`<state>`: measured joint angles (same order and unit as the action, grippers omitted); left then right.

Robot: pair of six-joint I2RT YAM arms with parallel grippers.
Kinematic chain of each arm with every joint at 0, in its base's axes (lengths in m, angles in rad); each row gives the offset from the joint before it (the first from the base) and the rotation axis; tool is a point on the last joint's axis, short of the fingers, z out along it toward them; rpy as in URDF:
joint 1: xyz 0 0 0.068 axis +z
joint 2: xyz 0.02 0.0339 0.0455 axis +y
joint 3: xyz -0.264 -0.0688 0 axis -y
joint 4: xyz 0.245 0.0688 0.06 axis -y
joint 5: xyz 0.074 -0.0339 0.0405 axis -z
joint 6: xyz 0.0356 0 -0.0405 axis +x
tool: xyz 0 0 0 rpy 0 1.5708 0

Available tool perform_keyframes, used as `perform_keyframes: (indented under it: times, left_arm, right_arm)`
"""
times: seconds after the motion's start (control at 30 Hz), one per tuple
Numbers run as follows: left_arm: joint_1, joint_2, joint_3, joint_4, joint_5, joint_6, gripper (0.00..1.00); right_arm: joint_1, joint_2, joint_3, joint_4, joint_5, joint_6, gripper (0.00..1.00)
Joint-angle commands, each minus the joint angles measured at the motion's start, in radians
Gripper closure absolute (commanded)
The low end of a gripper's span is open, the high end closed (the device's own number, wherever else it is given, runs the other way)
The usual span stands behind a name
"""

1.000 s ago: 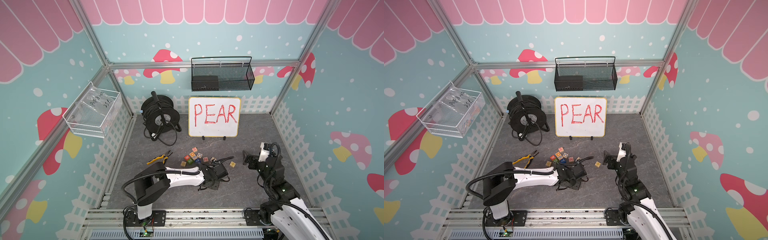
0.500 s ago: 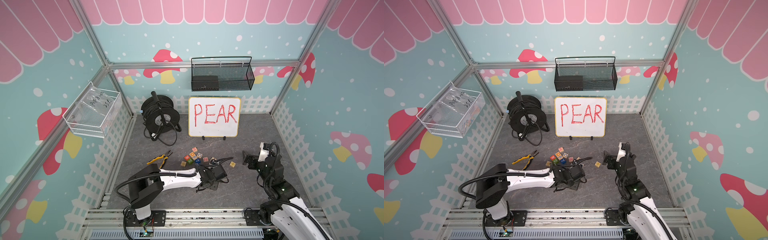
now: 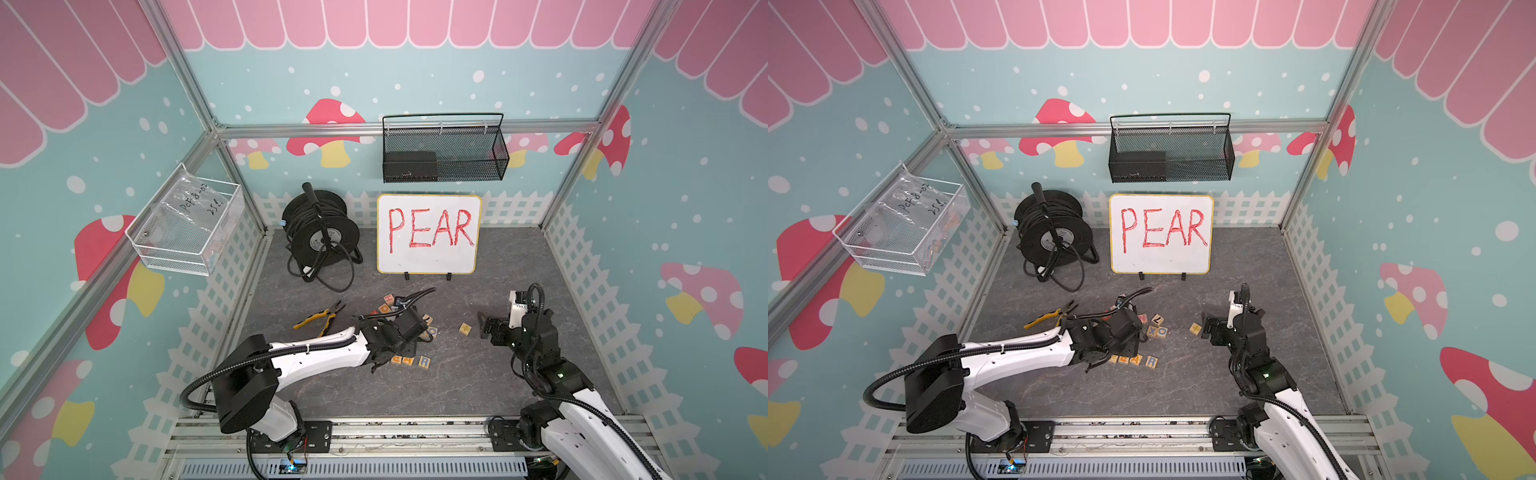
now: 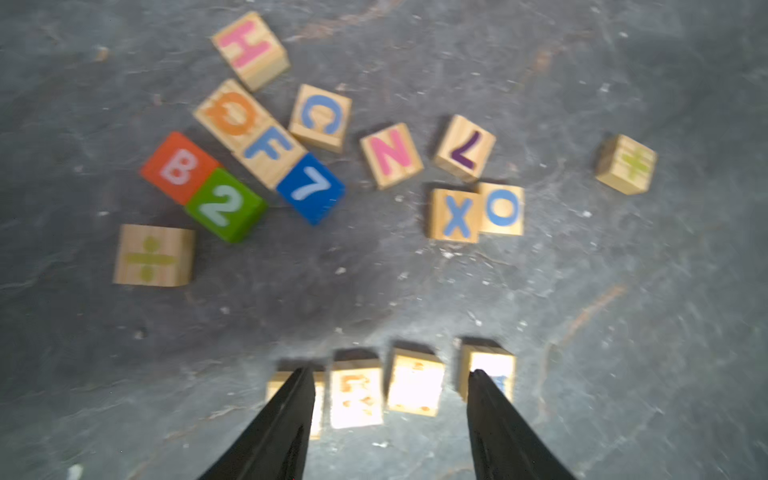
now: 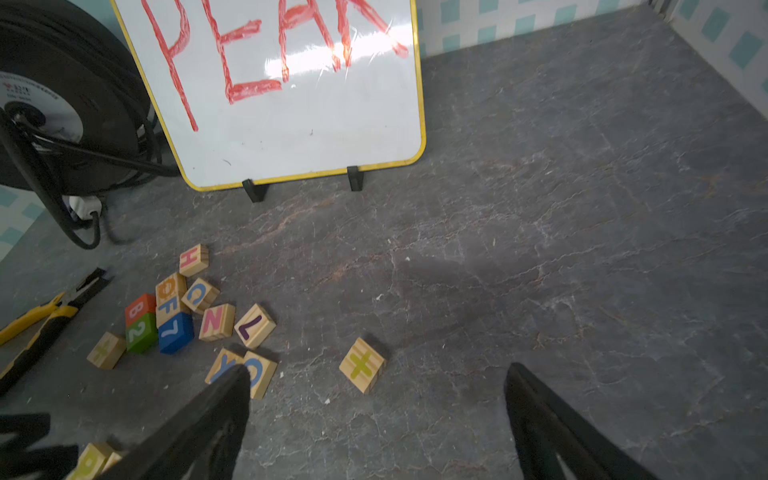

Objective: Spell the uppercase word “pear” with letter blocks
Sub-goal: Move the letter blocks to the center of the board.

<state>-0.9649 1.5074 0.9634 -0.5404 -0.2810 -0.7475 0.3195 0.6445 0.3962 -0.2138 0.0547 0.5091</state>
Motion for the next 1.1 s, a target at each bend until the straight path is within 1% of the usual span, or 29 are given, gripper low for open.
perform_keyframes:
  times: [0.0, 0.1, 0.23, 0.3, 0.43, 0.5, 0.63, 0.73, 0.77, 0.87, 1.07]
  left_arm:
    - [0.063, -0.061, -0.060, 0.027, -0.008, 0.006, 0.36]
    - [0.114, -0.098, -0.108, 0.053, 0.026, 0.005, 0.35]
    - [0.145, -0.123, -0.156, 0.086, 0.043, 0.004, 0.34]
    - [0.159, -0.129, -0.179, 0.112, 0.061, 0.000, 0.33]
    - [0.178, -0.134, -0.217, 0.159, 0.096, -0.005, 0.33]
    - [0.183, -0.139, -0.230, 0.173, 0.104, -0.003, 0.33]
    - [0.185, -0.160, -0.256, 0.213, 0.116, 0.001, 0.32]
    - [0.186, -0.178, -0.282, 0.242, 0.130, 0.001, 0.32]
    - [0.187, -0.184, -0.292, 0.255, 0.139, 0.004, 0.32]
    - [0.187, -0.196, -0.319, 0.281, 0.152, 0.005, 0.31]
    - [0.190, -0.208, -0.354, 0.315, 0.173, 0.011, 0.31]
  right_arm:
    - [0.000, 0.049, -0.029, -0.035, -0.118, 0.026, 0.03]
    - [0.004, 0.081, -0.045, -0.038, -0.173, 0.054, 0.02]
    - [0.020, 0.079, -0.078, -0.030, -0.207, 0.098, 0.01]
    - [0.045, 0.084, -0.087, -0.023, -0.203, 0.123, 0.00]
    - [0.126, 0.125, -0.079, -0.023, -0.150, 0.167, 0.01]
    - [0.184, 0.164, -0.068, -0.024, -0.104, 0.196, 0.00]
    - [0.268, 0.248, -0.056, -0.023, -0.070, 0.256, 0.00]
    - [0.326, 0.296, -0.049, -0.036, -0.022, 0.318, 0.01]
    - [0.341, 0.306, -0.049, -0.040, 0.003, 0.353, 0.00]
    - [0.360, 0.327, -0.059, -0.012, 0.023, 0.414, 0.00]
    - [0.392, 0.375, -0.053, 0.032, 0.056, 0.467, 0.01]
